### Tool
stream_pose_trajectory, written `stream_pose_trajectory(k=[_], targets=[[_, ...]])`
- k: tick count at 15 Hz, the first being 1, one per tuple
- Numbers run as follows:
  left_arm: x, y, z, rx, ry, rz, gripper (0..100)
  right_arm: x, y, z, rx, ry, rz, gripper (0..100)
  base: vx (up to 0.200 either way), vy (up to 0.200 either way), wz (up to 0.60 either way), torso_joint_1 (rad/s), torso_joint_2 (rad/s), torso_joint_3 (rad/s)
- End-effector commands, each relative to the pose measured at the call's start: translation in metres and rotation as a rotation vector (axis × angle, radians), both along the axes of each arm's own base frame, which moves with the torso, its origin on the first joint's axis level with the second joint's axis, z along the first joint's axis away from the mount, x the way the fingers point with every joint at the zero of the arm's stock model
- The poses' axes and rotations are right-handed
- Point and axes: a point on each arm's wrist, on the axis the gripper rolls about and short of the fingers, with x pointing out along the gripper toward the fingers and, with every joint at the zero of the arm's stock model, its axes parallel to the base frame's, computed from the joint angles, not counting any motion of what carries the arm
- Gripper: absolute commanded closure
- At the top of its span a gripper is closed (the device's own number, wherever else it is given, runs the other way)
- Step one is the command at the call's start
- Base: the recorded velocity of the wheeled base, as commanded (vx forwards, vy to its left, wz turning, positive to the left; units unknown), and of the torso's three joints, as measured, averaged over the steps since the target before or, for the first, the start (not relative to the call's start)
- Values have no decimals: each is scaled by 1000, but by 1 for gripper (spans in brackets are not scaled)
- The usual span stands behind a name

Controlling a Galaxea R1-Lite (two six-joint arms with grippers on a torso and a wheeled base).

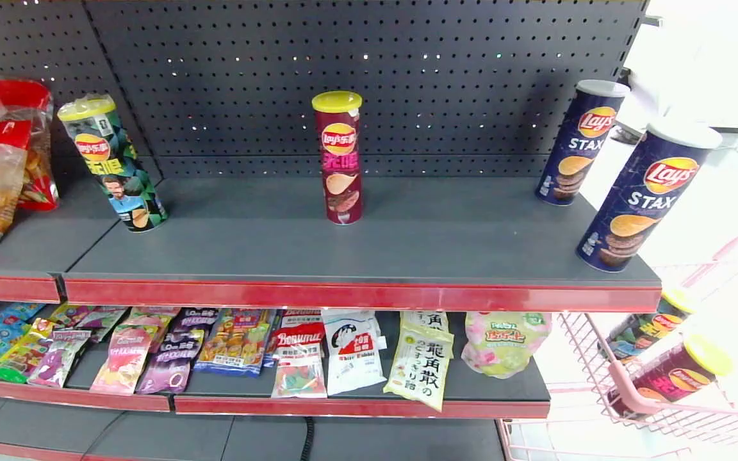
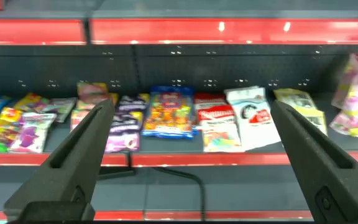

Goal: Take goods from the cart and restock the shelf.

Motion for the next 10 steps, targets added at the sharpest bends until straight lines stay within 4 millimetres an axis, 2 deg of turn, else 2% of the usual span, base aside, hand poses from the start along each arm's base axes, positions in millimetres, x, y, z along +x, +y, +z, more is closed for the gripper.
stream_pose_trajectory(k=[1,8,10], targets=[[0,0,0,0,1,0,0,0,0,0,0,2,1,0,0,-200,0,2,2,2],[0,0,0,0,1,0,0,0,0,0,-2,2,1,0,0,-200,0,2,1,4],[0,0,0,0,1,0,0,0,0,0,-3,2,1,0,0,0,0,0,0,0]])
